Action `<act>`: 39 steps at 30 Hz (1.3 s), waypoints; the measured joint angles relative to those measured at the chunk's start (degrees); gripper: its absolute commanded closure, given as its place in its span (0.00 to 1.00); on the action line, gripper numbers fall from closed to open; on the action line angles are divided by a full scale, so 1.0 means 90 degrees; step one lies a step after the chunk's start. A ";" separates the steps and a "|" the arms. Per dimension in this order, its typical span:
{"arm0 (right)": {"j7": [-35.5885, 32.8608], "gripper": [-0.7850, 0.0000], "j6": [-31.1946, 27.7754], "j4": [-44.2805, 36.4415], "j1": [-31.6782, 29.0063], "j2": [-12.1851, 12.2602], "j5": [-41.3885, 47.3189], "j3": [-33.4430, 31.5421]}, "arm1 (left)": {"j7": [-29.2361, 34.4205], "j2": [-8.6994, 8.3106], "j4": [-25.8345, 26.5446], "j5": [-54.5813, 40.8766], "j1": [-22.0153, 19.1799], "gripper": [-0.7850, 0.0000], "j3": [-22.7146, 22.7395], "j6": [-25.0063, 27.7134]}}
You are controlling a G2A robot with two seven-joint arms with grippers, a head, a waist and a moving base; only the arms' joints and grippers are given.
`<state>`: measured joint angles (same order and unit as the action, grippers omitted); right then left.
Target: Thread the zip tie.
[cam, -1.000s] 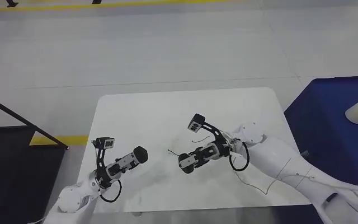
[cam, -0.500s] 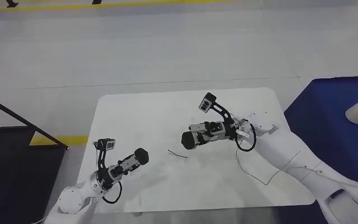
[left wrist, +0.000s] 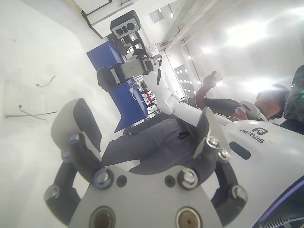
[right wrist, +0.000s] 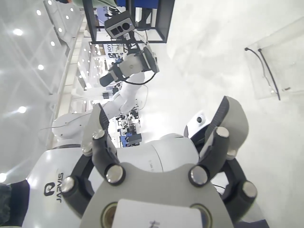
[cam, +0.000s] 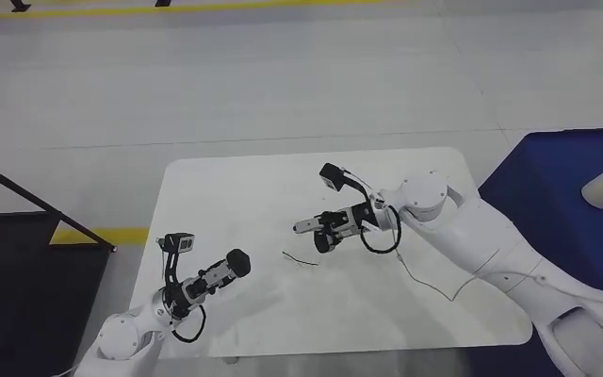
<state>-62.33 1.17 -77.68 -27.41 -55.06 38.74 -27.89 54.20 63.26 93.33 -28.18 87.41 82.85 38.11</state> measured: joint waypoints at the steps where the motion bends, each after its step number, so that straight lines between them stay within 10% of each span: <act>1: -0.0014 0.00 -0.0010 -0.0018 -0.0013 -0.0002 -0.0006 0.0006 | 0.0000 0.0000 0.0000 0.0000 0.0000 0.00 0.0000 0.0000; 15: 0.0792 0.00 0.0252 0.0099 0.0424 -0.0636 -0.3302 0.0976 | 0.0000 0.0000 0.0000 0.0000 0.0000 0.00 0.0000 0.0000; 39: 0.0470 0.00 -0.0818 0.2337 0.0656 -0.2318 -0.3739 0.1659 | 0.0000 0.0000 0.0000 0.0000 0.0000 0.00 0.0000 0.0000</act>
<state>-58.10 -6.19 -56.65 -21.51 -75.92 5.09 -12.96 54.20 63.26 93.33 -28.18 87.41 82.85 38.11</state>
